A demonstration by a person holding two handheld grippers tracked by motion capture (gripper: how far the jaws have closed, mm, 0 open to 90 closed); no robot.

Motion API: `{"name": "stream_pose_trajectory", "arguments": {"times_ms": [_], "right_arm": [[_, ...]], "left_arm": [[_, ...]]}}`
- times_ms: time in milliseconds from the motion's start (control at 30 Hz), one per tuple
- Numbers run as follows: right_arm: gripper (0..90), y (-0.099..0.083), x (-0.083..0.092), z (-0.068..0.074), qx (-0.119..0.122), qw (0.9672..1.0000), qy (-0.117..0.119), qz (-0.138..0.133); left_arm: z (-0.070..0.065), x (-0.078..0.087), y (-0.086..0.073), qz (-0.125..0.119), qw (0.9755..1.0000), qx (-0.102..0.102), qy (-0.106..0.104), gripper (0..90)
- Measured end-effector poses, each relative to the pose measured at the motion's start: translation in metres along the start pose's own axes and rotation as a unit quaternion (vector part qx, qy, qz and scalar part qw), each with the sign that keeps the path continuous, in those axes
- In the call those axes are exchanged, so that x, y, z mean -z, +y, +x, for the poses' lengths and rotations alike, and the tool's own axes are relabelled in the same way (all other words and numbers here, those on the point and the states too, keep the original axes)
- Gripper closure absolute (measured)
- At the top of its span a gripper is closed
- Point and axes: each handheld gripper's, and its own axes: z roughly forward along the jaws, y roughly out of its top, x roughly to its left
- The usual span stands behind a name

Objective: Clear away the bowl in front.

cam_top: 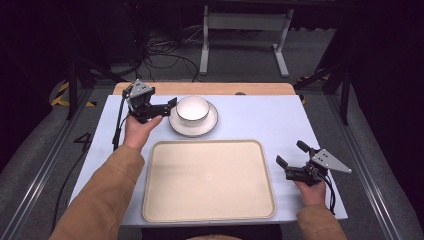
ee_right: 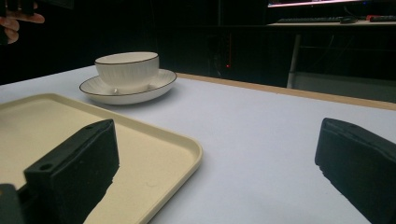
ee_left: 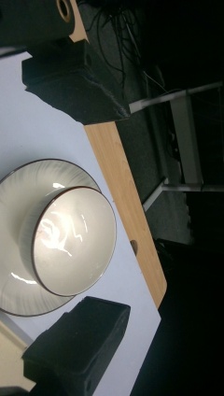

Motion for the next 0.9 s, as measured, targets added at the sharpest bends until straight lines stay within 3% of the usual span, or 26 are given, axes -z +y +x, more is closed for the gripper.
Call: {"name": "stream_pose_trajectory", "arguments": {"times_ms": [200, 333, 433, 533, 767, 900], "right_arm": [[0.0, 0.0, 0.0, 0.0, -0.002, 1.0, -0.002, 0.006], [0.0, 0.0, -0.001, -0.001, -0.004, 0.9999, -0.001, 0.01], [0.0, -0.001, -0.001, -0.001, -0.007, 0.9999, -0.001, 0.011], [0.0, -0.001, -0.001, -0.001, -0.009, 0.9999, -0.001, 0.012], [0.0, -0.001, -0.001, -0.001, -0.011, 0.9999, 0.003, 0.013], [0.0, -0.001, -0.001, -0.001, -0.013, 0.9998, 0.003, 0.013]], "left_arm": [[-0.001, -0.01, 0.007, 0.018, 0.9998, 0.002, -0.003, 9.4], [0.003, -0.022, 0.01, 0.053, 0.9986, 0.006, -0.001, 12.3], [0.006, -0.027, 0.009, 0.062, 0.998, 0.009, 0.006, 13.7], [0.01, -0.035, 0.008, 0.089, 0.9958, 0.008, 0.019, 17.0], [0.016, -0.049, 0.003, 0.14, 0.9897, 0.024, 0.022, 23.4], [0.023, -0.057, -0.002, 0.159, 0.9853, 0.061, 0.012, 25.5]]}}
